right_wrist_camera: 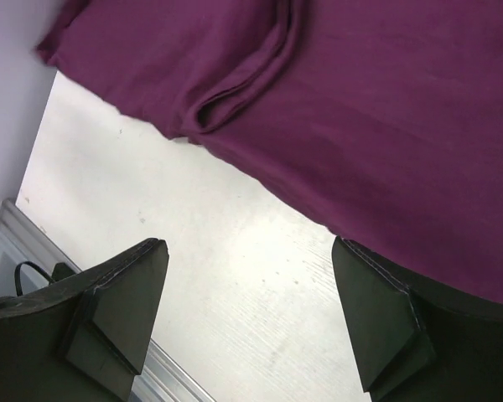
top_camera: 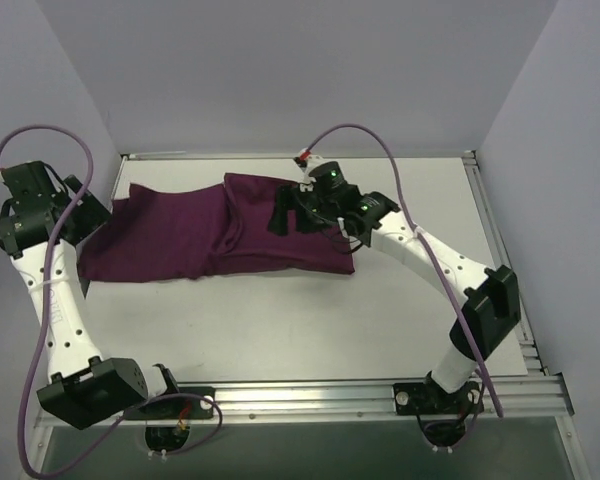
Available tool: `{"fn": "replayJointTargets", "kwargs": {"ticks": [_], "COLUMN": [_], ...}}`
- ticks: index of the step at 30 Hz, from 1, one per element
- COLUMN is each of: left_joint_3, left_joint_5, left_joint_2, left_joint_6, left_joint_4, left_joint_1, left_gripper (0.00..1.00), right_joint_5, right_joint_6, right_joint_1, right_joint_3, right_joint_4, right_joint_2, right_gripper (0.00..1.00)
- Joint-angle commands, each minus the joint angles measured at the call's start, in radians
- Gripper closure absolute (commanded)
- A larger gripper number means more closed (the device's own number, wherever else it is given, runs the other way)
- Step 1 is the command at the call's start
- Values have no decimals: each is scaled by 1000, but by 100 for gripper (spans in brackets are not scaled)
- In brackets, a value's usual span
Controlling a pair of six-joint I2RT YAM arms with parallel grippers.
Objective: Open and lay out the surgical kit
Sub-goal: Open the surgical kit at the center of the board.
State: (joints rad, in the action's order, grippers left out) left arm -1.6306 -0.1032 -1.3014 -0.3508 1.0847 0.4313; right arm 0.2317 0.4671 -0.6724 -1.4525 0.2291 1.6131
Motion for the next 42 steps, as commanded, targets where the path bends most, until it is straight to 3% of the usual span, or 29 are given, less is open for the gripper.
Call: {"fn": "replayJointTargets", "kwargs": {"ticks": [1, 8, 15, 21, 34, 42], "left_joint_3": [136, 172, 382, 420, 463, 469], "left_joint_5": [89, 62, 192, 223, 244, 250], "left_joint_2": [20, -68, -50, -61, -55, -61], "left_joint_6": [-79, -109, -165, -126, -99, -94], "left_joint_4": [-110, -170, -276, -261, -292, -299], "left_joint_1": [-20, -206, -224, -229, -236, -235], "left_gripper": [6, 6, 6, 5, 5, 4], "right_joint_5": [-68, -75, -68, -69, -66, -34], "right_joint_6": [-47, -91, -48, -1, 44, 36], "right_joint_1": [-58, -107, -153, -190, -200, -205], "right_joint_3": [-124, -387, -563, -773, -792, -792], "right_joint_4": [108, 168, 160, 193, 193, 197], "right_joint_2": [101, 336, 539, 715, 791, 818], "right_gripper": [19, 19, 25, 26, 34, 47]}}
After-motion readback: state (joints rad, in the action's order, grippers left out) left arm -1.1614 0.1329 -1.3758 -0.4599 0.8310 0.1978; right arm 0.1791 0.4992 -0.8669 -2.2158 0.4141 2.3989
